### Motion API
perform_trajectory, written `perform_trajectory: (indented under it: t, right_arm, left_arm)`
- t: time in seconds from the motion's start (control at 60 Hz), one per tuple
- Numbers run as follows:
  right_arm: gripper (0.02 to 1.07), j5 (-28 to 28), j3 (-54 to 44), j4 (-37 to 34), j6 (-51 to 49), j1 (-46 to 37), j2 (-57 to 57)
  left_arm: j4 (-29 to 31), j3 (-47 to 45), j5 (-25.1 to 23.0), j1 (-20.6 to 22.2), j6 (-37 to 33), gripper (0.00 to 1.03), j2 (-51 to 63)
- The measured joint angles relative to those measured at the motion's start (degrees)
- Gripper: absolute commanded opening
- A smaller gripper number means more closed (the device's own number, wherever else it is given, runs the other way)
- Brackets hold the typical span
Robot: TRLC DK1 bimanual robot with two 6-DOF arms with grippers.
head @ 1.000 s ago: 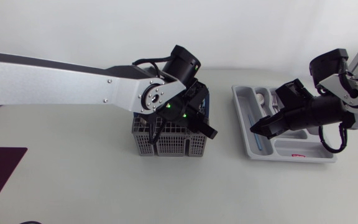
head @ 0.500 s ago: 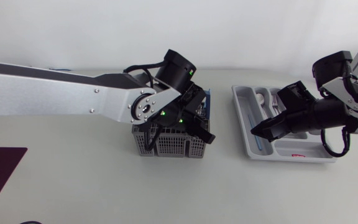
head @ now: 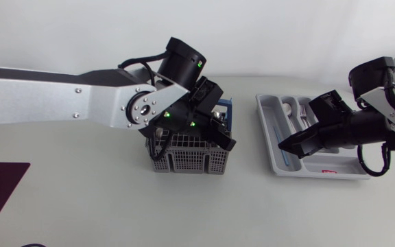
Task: Unload the cutlery basket into the drawer organizer.
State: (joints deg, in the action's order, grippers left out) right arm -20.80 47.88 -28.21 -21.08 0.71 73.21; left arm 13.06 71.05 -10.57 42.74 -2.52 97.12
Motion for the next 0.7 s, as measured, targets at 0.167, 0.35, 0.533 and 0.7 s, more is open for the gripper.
perform_trajectory:
  t: [0.167,0.35,0.533,0.7]
  right_arm:
    - [0.8,0.02,-0.04,-0.04,0.0,0.96,-0.98]
    - [0.81,0.02,-0.22,-0.02,-0.22,1.6,-2.73]
    - [0.81,-2.14,-1.53,-0.04,-2.56,1.81,-7.06]
    - [0.86,-7.3,-3.13,-0.07,-5.18,1.9,-11.26]
  left_arm:
    - [0.94,0.0,-1.03,0.0,0.13,0.22,-3.19]
    - [1.95,0.0,-1.68,-0.17,0.24,0.22,-6.16]
    - [3.13,-0.15,-3.15,-0.37,0.63,0.22,-8.37]
    - [3.8,-1.11,-5.05,-0.37,0.61,0.22,-11.65]
